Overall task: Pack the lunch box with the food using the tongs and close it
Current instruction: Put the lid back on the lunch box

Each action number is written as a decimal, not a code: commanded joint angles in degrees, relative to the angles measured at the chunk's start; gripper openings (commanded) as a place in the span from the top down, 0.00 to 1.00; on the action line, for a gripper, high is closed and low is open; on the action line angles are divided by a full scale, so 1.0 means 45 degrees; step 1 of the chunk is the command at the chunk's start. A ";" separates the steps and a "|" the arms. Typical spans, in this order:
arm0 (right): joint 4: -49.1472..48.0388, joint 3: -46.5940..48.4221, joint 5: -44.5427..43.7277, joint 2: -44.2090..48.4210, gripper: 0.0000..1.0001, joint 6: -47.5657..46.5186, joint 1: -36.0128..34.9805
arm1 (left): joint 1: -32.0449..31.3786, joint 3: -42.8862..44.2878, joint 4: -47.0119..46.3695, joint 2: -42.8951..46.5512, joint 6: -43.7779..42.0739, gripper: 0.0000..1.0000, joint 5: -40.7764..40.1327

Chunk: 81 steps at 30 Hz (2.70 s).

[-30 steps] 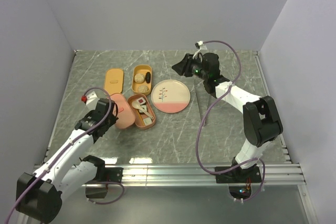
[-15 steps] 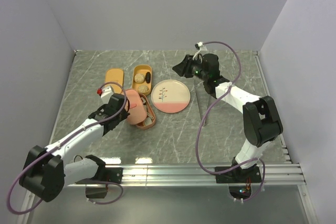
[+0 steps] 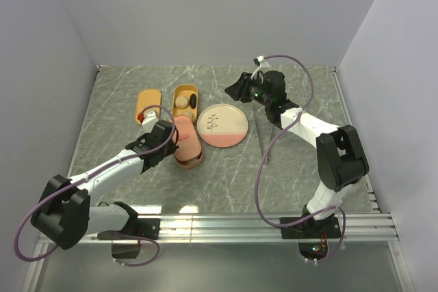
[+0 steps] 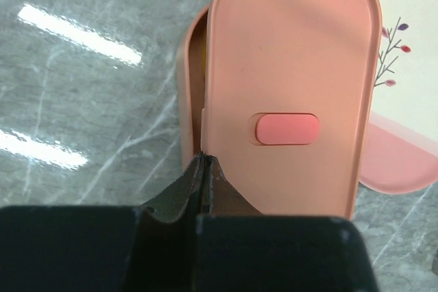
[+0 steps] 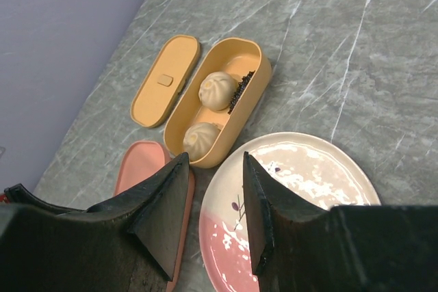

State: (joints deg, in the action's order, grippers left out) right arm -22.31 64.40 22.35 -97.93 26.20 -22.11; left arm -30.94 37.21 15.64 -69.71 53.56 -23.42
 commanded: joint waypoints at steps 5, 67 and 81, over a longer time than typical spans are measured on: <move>-0.0414 -0.0093 0.0190 0.0278 0.55 -0.0118 -0.0068 | -0.0643 0.0422 -0.0254 -0.0036 0.1124 1.00 -0.0438; 0.3629 0.2231 0.4096 -0.2807 0.57 -0.5704 -0.3114 | -0.2207 0.1399 0.2677 -0.1032 0.2414 1.00 -0.3272; 0.4585 0.2934 0.4272 -0.3608 0.59 -0.6602 -0.3564 | -0.2207 0.0969 0.2209 -0.1051 0.2414 1.00 -0.3468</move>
State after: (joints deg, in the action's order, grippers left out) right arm -2.57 74.85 40.58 -113.95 -1.48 -37.41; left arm -40.53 42.33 27.22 -75.44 63.94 -37.45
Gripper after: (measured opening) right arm 0.411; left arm 0.024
